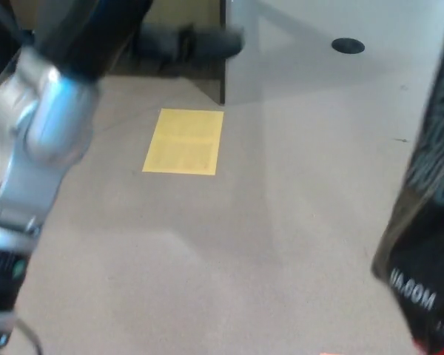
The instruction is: A person is holding a plastic bag and the robot extends its left hand to grab the bag by hooking its thumb into the holes at the top and brings its hand down by its side. Then it extends its arm again to hand the plastic bag back to the person.
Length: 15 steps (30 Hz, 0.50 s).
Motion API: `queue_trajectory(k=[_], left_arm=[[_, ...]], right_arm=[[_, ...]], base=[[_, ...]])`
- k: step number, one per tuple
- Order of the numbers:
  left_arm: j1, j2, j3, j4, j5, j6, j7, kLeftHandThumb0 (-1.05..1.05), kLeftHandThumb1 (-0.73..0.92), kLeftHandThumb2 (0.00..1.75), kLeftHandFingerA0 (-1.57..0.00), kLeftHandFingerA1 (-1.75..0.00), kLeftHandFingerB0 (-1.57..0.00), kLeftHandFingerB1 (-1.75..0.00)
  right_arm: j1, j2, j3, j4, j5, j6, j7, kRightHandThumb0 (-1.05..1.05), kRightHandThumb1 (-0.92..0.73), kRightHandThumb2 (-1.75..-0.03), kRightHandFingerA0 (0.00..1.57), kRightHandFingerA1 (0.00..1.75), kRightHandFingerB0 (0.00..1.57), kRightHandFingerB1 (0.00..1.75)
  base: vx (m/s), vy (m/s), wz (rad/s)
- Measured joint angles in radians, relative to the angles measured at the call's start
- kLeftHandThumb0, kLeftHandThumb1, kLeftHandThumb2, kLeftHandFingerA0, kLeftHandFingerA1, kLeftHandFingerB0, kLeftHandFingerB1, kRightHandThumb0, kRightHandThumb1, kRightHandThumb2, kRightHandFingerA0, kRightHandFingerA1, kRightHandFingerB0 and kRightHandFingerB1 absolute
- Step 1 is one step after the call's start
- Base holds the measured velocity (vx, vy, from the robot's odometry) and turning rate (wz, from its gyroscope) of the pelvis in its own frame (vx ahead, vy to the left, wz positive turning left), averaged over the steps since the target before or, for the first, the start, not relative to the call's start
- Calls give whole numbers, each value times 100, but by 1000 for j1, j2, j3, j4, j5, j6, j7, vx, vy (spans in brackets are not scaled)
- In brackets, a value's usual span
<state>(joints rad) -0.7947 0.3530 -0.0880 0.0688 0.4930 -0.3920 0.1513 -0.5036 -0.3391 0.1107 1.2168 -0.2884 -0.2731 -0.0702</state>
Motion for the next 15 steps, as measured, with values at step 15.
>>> queue_trajectory(k=[15], left_arm=[[544,16,125,402,-5,-117,124,-33,52,104,-5,-50,0,-46]], right_arm=[[4,6,-3,2,1,-1,-1,-38,-67,-61,72,52,57,40]], base=[[0,0,0]])
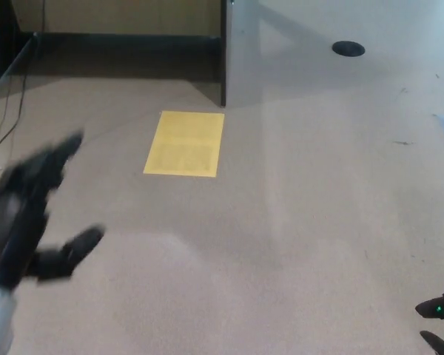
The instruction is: A person is holding a plastic bag and the robot extends its left hand to grab the bag by hooking its thumb into the holes at the top and brings its hand down by its side. Then it extends its arm again to hand the plastic bag back to the person.
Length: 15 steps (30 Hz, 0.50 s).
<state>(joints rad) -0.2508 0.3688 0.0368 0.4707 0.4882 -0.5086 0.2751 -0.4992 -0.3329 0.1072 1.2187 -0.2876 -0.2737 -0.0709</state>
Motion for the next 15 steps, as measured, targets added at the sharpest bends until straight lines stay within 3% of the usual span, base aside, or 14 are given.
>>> queue_trajectory(k=[1,11,15], left_arm=[[27,4,3,52,0,-13,16,-57,72,62,-21,-36,-19,-28],[92,42,-23,456,8,-101,156,-56,73,62,-19,-34,-17,-27],[91,51,-29,549,-1,-128,172,-55,72,62,-19,-35,-18,-28]], right_arm=[[7,1,2,0,-1,0,-1,-38,-68,-61,72,50,56,41],[79,3,27,1,-13,12,-19,-39,-68,-60,73,49,58,41],[90,3,28,2,-17,20,-20,-42,-70,-61,58,44,52,39]], base=[[0,0,0],[0,0,0],[0,0,0]])
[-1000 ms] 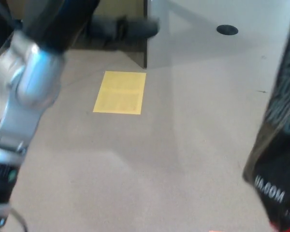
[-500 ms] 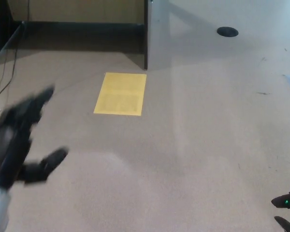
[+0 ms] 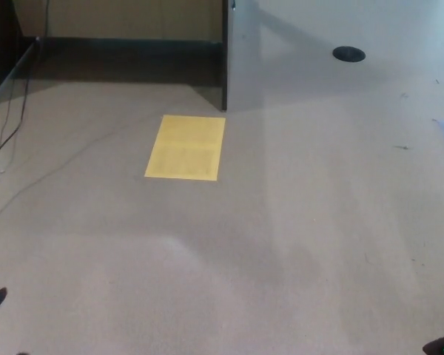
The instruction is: A person is holding a plastic bag and the robot extends its left hand to grab the bag by hooking its thumb into the holes at the top and brings its hand down by its side. Then it extends its arm again to hand the plastic bag back to the person.
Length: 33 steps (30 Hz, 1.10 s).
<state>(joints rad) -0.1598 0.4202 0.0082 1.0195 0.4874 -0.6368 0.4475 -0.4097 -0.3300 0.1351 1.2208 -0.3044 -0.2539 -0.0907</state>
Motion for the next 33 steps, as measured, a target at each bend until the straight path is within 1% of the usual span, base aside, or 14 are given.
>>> queue_trajectory(k=[1,2,6,7,8,9,14,17,18,23,29,30,32,33], left_arm=[[0,1,0,18,-3,-9,0,-55,72,62,-19,-35,-18,-28],[0,3,0,30,-6,-16,0,-32,54,105,-2,-49,0,-46],[-3,4,1,62,-28,-37,-12,-32,54,105,-2,-49,0,-46],[-4,4,1,65,-32,-40,-14,-32,53,104,-2,-49,0,-46],[-5,4,1,66,-35,-41,-16,-32,54,105,-2,-49,0,-46],[-5,4,1,66,-37,-42,-18,-55,73,62,-19,-33,-17,-27],[-15,4,2,69,-43,-51,-27,-55,73,62,-20,-34,-17,-27],[-20,7,2,73,-46,-58,-35,-54,73,62,-20,-33,-17,-27],[-21,8,2,73,-46,-59,-36,-32,54,104,-2,-49,0,-47],[-29,18,1,83,-64,-69,-54,-32,54,105,-2,-49,0,-46],[-34,18,-1,87,-77,-77,-62,-31,54,104,-2,-49,-1,-47],[-33,18,-1,87,-79,-80,-64,-54,72,62,-19,-33,-16,-27],[-33,18,-1,87,-81,-84,-66,-55,72,62,-19,-33,-17,-27],[-33,18,-2,87,-81,-86,-66,-32,53,104,-1,-49,0,-46]], right_arm=[[3,0,-5,1,1,4,6,-42,-70,-61,58,44,52,39],[5,0,-13,1,4,6,13,-44,-69,-60,53,44,47,38],[7,-16,-69,-6,37,37,75,-45,-69,-61,50,42,42,36],[5,-26,-75,-10,41,46,94,-46,-56,-92,42,57,30,49],[3,-33,-77,-12,42,52,108,-46,-70,-61,46,40,41,35],[0,-39,-78,-12,44,57,122,-46,-70,-61,45,40,38,34],[-18,-83,-98,-7,60,71,210,-47,-67,-61,54,41,36,32],[-12,-112,-153,21,89,71,271,-45,-69,-60,50,40,33,31],[-9,-116,-160,26,94,71,279,-43,-71,-61,51,39,29,30],[73,-134,-250,91,147,87,362,-45,-74,-63,41,35,26,29],[128,-137,-236,104,149,82,389,-59,-71,-62,26,29,30,30],[133,-137,-232,104,149,80,392,-59,-71,-62,26,29,30,30],[137,-137,-229,103,149,77,396,-59,-71,-62,26,29,30,30],[138,-137,-227,103,149,74,399,-59,-71,-62,26,29,30,30]], base=[[0,0,0],[0,0,0],[0,0,0],[0,0,0],[0,0,0],[0,0,0],[0,0,0],[0,0,0],[0,0,0],[0,0,0],[0,0,0],[0,0,0],[0,0,0],[0,0,0]])
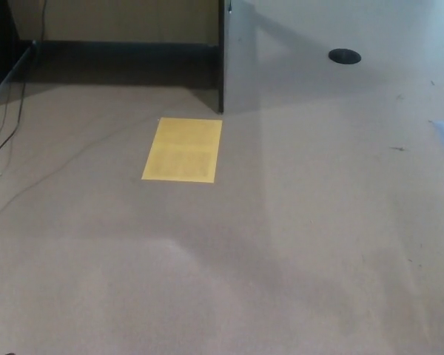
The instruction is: A person is holding a plastic bag and the robot extends its left hand to grab the bag by hooking its thumb into the holes at the top and brings its hand down by its side. Then it extends its arm again to hand the plastic bag back to the person.
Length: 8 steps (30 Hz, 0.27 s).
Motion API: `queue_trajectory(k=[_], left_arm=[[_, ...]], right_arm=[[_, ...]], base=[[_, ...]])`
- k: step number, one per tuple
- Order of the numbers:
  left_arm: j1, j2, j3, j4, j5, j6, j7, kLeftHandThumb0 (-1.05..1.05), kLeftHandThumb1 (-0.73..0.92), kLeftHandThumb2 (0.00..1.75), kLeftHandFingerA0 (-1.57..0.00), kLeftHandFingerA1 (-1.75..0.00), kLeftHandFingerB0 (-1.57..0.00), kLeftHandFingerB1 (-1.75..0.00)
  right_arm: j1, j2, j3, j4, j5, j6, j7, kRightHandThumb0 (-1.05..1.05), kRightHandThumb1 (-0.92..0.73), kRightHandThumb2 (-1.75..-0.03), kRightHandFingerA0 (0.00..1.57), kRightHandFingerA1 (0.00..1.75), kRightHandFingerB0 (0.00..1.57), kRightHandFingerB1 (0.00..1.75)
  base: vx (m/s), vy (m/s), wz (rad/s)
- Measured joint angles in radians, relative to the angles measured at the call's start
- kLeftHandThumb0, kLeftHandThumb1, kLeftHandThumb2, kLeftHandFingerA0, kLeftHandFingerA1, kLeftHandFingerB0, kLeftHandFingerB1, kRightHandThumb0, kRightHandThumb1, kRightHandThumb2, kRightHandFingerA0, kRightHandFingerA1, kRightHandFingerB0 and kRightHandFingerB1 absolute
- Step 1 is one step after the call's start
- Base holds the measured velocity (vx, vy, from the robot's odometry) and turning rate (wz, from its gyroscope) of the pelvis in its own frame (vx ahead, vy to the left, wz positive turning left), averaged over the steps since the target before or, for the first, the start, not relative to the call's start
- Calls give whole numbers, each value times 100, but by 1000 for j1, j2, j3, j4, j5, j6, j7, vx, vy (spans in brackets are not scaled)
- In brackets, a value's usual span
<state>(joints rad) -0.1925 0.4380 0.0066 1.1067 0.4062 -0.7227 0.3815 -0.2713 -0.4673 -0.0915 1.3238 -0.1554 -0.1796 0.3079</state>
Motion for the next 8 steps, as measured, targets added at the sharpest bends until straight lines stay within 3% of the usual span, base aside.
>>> queue_trajectory(k=[8], left_arm=[[-3,0,1,8,-21,-4,-17,-32,54,104,-1,-49,0,-46]], right_arm=[[0,0,4,-1,1,-10,8,-59,-71,-62,26,29,30,30]], base=[[0,0,0]])
